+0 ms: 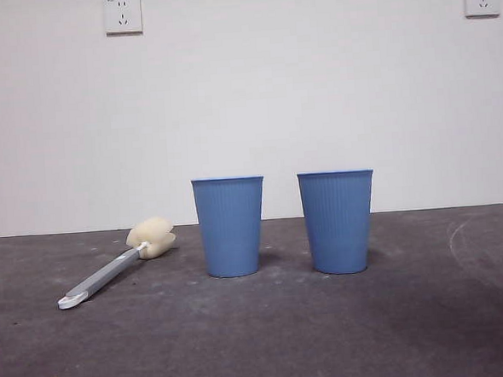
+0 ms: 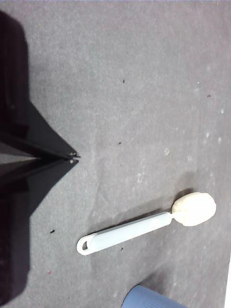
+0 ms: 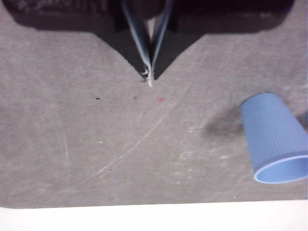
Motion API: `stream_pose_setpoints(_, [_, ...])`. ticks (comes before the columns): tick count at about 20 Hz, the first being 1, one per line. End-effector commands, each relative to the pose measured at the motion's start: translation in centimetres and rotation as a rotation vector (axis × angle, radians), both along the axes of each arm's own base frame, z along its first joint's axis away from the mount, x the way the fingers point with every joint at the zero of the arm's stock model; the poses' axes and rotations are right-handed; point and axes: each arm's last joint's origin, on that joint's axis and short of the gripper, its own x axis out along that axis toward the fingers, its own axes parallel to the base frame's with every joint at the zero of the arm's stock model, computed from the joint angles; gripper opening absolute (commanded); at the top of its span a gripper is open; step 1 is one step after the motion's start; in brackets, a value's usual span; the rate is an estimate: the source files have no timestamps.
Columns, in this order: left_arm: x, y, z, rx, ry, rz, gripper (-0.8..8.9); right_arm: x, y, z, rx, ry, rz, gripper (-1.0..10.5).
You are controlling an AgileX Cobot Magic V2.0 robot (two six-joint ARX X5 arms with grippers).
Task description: Pick up the cup brush,pick up the cup,insert the brush into the cup,clean the cup,put the cup brush back,put the cup back to the fixed position on the table
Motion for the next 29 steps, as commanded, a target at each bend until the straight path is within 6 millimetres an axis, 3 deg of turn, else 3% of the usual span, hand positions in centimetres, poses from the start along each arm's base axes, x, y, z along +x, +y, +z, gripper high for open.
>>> stream_pose_setpoints(1, [0.0, 0.0, -0.2, -0.041, 0.004, 0.018, -0.04, 0.0, 0.0, -0.1, 0.105, 0.011, -0.016, 0.0])
stream_pose_setpoints(6, [-0.1, -0.3, 0.5, -0.176, 0.021, -0.062, -0.07, -0.1, 0.2, 0.9, 0.237, -0.011, 0.003, -0.1])
stream_pose_setpoints(12, [-0.3, -0.6, 5.9, -0.229, 0.025, -0.16, -0.07, -1.0, 0.5, 6.1, 0.292, -0.086, 0.124, -0.1])
stream_pose_setpoints(24, [-2.3, -1.2, 15.6, -0.176, 0.219, -0.389, -0.07, -1.7, 1.1, 16.5, 0.063, 0.303, 0.412, -0.1])
stream_pose_setpoints(29, [-2.3, -1.5, 18.3, -0.143, 0.213, -0.433, -0.06, -1.2, 1.1, 18.8, 0.015, 0.392, 0.45, -0.1])
